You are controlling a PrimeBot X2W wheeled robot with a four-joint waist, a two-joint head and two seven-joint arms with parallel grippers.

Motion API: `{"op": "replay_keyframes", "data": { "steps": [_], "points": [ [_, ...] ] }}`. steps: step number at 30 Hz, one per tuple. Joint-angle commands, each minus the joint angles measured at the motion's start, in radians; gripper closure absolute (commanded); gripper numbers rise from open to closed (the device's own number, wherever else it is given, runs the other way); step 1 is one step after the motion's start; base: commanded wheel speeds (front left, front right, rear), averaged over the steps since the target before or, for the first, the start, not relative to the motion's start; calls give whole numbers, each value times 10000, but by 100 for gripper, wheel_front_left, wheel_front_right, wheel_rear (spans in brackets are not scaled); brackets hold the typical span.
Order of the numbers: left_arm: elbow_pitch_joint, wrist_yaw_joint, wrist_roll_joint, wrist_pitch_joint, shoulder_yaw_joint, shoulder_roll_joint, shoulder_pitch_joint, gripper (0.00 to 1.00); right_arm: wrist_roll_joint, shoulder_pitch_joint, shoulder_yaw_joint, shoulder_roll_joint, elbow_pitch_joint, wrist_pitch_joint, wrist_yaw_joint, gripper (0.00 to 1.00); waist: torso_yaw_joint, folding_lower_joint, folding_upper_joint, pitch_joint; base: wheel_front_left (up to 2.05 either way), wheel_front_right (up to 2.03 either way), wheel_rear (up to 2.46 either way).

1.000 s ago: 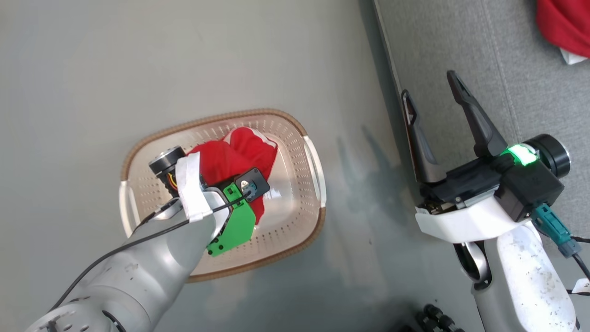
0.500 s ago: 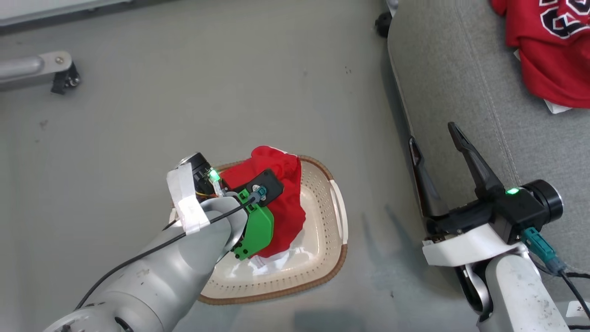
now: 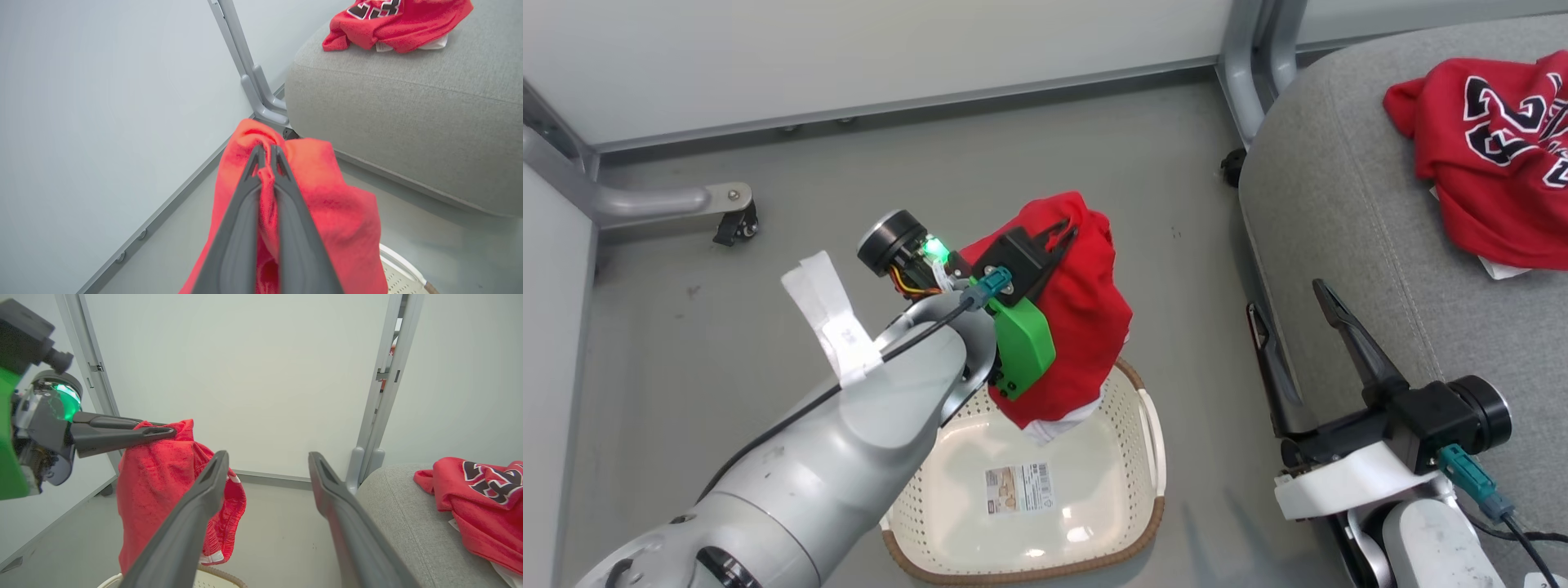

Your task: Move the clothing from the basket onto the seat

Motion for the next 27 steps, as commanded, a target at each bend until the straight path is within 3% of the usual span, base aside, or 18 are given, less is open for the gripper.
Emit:
{"op": "replay_keyframes", "data": {
  "steps": [1,10,18,27],
  "points": [
    [-329,119,-35,-46,208,150,-103,100,50,196,14,-28,32,-30,-13,0,142,1,98,-427,0,0,0],
    [-2510,603,130,-40,1147,753,-256,100,177,517,83,-28,-22,-30,-14,0,22,1,98,-842,0,0,0],
    [-3868,978,198,99,1350,1128,-438,100,245,726,157,-28,-146,-30,-14,0,-20,1,98,-917,0,0,0],
    [-4776,1268,160,432,1218,1061,-265,100,303,244,851,-29,-505,-30,-14,0,119,1,98,-839,0,0,0]
  ]
}}
